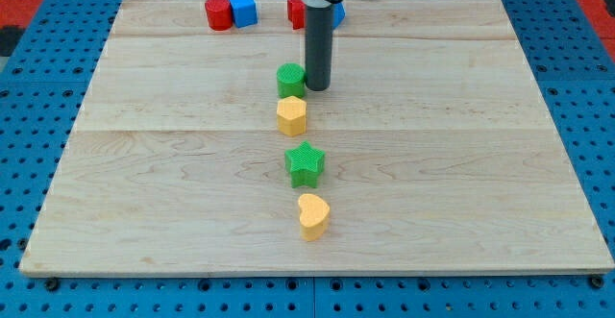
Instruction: Place the blue triangle in between red star and green circle
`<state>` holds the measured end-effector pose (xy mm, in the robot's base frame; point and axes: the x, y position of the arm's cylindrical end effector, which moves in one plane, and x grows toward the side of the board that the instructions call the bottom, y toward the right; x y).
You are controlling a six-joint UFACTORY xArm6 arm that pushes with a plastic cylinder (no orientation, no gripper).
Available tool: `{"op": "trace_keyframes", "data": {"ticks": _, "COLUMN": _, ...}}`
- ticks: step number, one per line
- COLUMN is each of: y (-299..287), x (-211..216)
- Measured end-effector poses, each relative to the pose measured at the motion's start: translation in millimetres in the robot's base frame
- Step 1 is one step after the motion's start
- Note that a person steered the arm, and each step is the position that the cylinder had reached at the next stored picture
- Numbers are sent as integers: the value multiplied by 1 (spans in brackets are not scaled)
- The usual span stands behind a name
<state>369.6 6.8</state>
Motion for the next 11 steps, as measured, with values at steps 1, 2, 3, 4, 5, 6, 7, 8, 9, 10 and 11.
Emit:
{"op": "trace_keyframes", "data": {"ticks": 1, "y": 33, "x": -44}}
{"op": "trace_keyframes", "data": {"ticks": 2, "y": 110, "x": -116}}
{"op": "trace_keyframes", "data": {"ticks": 3, "y": 105, "x": -172}}
{"op": "trace_keyframes", "data": {"ticks": 4, "y": 80, "x": -175}}
{"op": "trace_keyframes", "data": {"ticks": 5, "y": 17, "x": -172}}
{"op": "trace_keyframes", "data": {"ticks": 6, "y": 13, "x": -161}}
{"op": "trace_keyframes", "data": {"ticks": 7, "y": 13, "x": -128}}
{"op": "trace_keyframes", "data": {"ticks": 8, "y": 13, "x": -103}}
{"op": "trace_keyframes", "data": {"ticks": 9, "y": 49, "x": -106}}
{"op": "trace_keyframes", "data": {"ticks": 10, "y": 56, "x": -82}}
{"op": "trace_keyframes", "data": {"ticks": 11, "y": 51, "x": -64}}
